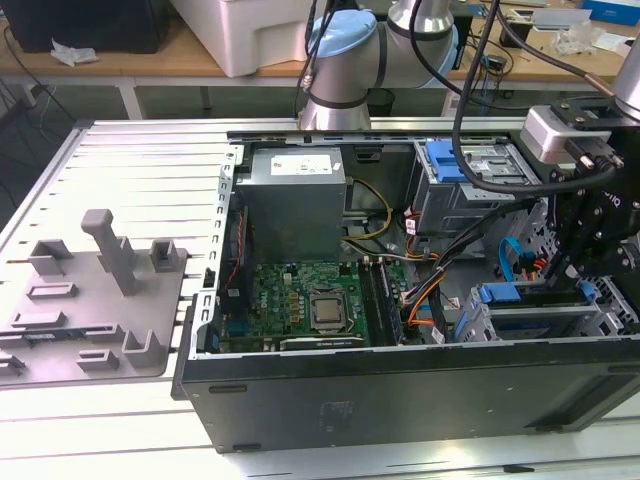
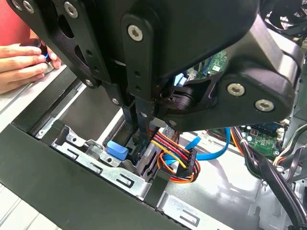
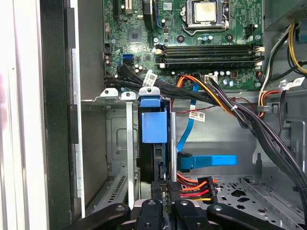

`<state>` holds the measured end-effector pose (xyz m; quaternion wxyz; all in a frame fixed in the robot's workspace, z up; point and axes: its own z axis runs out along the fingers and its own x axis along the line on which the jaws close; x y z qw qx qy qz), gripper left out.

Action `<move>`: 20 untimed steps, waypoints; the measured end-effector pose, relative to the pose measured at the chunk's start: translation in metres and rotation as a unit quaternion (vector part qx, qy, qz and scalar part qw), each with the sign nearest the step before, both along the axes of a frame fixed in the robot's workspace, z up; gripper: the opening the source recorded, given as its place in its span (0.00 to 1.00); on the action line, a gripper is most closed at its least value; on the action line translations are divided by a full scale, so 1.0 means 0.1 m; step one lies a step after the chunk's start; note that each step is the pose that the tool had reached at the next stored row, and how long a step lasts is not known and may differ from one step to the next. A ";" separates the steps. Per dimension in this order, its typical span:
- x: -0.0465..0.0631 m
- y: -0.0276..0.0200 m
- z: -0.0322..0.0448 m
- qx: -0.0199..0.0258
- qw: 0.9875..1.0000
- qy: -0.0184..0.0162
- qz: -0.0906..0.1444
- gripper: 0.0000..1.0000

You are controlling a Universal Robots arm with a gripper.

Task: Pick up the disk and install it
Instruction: 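Insert the first disk wire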

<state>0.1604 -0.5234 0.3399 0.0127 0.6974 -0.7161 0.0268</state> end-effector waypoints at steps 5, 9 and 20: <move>0.00 0.000 -0.010 0.000 1.000 0.000 0.000 0.16; 0.00 0.000 -0.012 0.000 1.000 0.000 0.000 0.16; 0.00 0.000 -0.014 0.000 1.000 0.000 0.000 0.24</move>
